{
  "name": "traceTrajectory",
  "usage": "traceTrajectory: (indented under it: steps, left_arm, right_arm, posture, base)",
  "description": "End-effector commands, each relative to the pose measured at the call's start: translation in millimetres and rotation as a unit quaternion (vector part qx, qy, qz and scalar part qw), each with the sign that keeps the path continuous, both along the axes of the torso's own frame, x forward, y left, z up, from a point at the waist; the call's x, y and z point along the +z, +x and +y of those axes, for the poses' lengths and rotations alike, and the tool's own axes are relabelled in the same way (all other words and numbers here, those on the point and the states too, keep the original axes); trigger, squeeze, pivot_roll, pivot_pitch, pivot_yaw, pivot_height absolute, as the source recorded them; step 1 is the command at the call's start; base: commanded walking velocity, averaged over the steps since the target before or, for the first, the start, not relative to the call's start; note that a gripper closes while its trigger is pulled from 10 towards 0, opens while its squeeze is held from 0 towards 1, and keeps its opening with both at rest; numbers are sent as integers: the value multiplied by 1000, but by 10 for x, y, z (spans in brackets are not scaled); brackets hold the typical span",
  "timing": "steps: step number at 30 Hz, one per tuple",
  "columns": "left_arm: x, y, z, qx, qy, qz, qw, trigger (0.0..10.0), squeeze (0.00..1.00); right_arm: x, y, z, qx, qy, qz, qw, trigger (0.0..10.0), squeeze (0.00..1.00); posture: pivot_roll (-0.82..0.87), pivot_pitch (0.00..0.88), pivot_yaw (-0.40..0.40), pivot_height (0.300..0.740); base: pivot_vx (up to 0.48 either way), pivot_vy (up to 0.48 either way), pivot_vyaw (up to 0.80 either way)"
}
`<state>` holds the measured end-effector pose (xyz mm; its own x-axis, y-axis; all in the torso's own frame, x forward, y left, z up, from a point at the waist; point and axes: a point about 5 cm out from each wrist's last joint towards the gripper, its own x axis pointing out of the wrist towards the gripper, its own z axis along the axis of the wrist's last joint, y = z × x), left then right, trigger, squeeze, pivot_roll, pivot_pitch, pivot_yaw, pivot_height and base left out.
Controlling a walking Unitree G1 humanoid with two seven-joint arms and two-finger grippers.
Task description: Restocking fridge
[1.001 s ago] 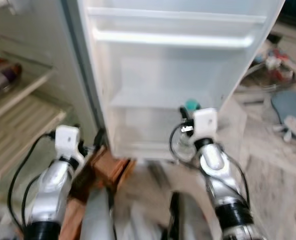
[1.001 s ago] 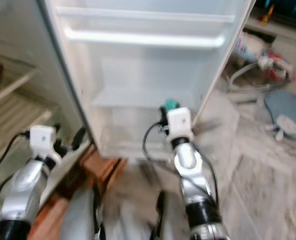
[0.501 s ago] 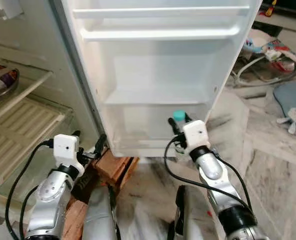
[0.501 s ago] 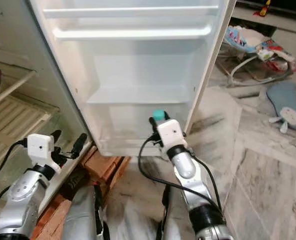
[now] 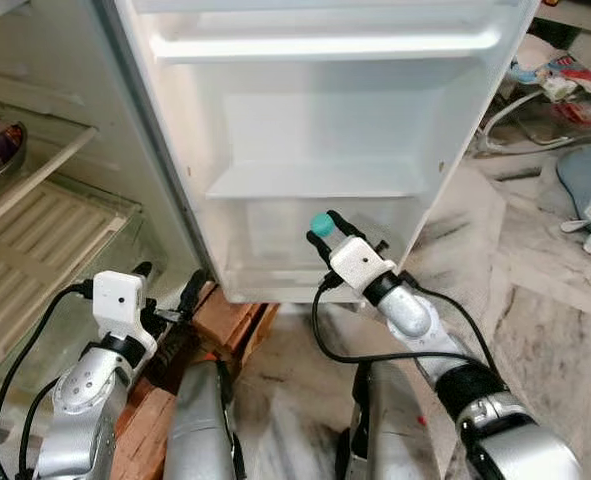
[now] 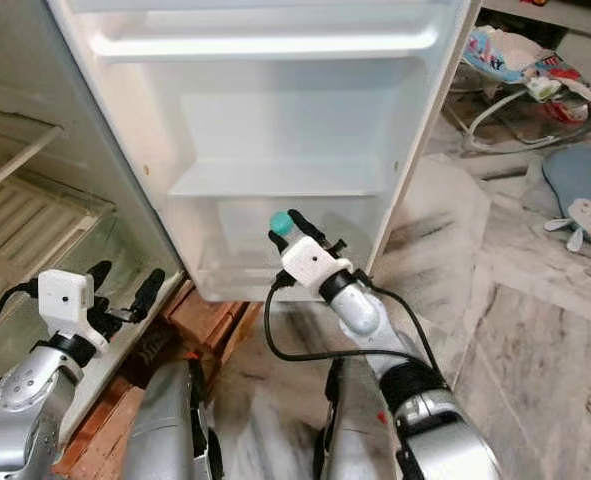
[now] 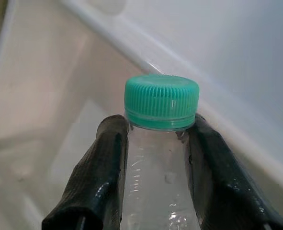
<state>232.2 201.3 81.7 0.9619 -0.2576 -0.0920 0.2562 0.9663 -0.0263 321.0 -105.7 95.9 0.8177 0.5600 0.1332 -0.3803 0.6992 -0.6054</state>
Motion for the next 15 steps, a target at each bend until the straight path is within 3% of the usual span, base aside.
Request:
traceTrajectory:
  steps: [1, 7, 10, 15]
  left_arm:
    - [35, -25, 40, -1, 3, 1, 1000, 10000, 0]
    - [40, -54, 74, -3, 6, 10, 1000, 10000, 0]
    - [42, -45, 60, -8, 11, 11, 1000, 10000, 0]
    - [69, -62, 68, -5, 11, 10, 1000, 10000, 0]
  right_arm:
    - [40, 38, -21, -8, -19, -28, 999, 10000, 0]
    - [107, 155, -165, -71, -41, -68, 994, 10000, 0]
    - [86, 192, -247, -113, -10, -46, 992, 10000, 0]
    - [-126, 120, -322, -163, 13, -2, 987, 10000, 0]
  posture:
    - [202, 170, 23, 581]
    - [210, 183, 36, 581]
    - [216, 184, 39, 581]
    - [233, 191, 42, 581]
  base:
    - [0, 0, 0]
    - [0, 0, 0]
    - [0, 0, 0]
    - [0, 0, 0]
